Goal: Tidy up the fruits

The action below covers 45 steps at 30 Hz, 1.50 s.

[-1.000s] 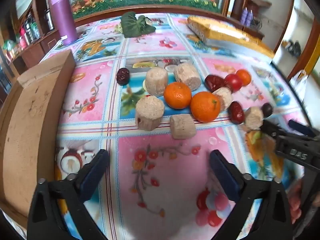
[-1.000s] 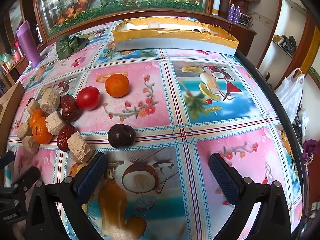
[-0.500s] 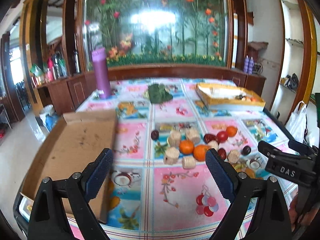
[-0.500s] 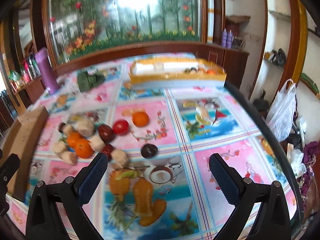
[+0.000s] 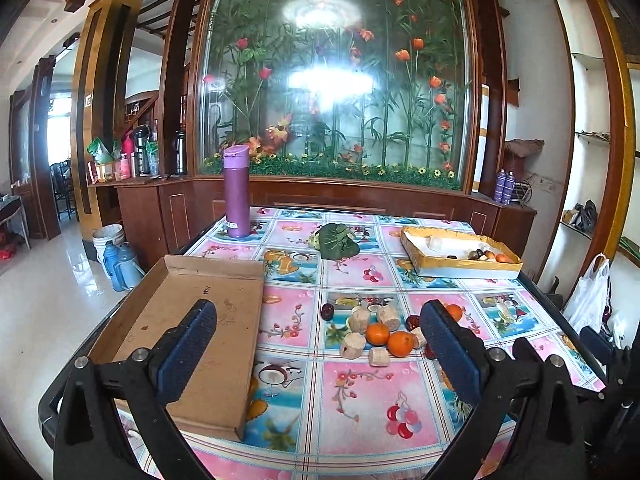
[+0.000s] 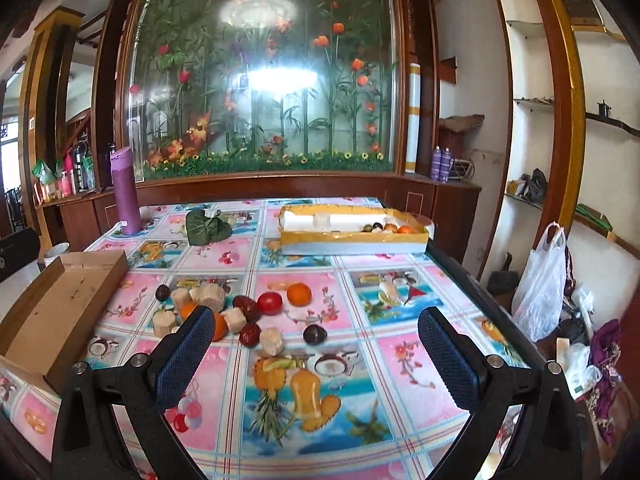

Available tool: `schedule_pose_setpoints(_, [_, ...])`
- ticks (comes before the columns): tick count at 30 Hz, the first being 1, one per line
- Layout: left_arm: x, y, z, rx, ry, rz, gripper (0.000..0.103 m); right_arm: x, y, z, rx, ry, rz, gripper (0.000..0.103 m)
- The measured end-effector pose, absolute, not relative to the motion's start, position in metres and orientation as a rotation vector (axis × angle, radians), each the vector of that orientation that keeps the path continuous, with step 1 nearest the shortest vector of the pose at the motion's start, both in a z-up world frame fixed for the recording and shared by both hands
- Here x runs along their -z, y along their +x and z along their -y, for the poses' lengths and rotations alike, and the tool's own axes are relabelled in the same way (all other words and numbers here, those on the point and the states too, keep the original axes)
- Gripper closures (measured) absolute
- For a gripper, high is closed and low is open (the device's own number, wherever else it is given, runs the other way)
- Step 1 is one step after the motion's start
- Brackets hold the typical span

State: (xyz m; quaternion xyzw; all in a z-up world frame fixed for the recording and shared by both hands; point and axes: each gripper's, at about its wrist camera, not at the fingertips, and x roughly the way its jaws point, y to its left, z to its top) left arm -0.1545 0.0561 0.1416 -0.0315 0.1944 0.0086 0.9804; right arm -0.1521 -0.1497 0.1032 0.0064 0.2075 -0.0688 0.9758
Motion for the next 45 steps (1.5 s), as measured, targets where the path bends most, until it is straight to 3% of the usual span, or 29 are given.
schedule_pose_setpoints(20, [-0.132, -0.165, -0.065, -0.033, -0.056, -0.455, 0.001, -0.095, -0.167, 0.130, 0.084, 0.035, -0.522, 0.000])
schedule_pose_setpoints(45, [-0.081, -0.089, -0.049, 0.031, -0.027, -0.686, 0.001, -0.074, -0.104, 0.154, 0.063, 0.062, -0.626, 0.001])
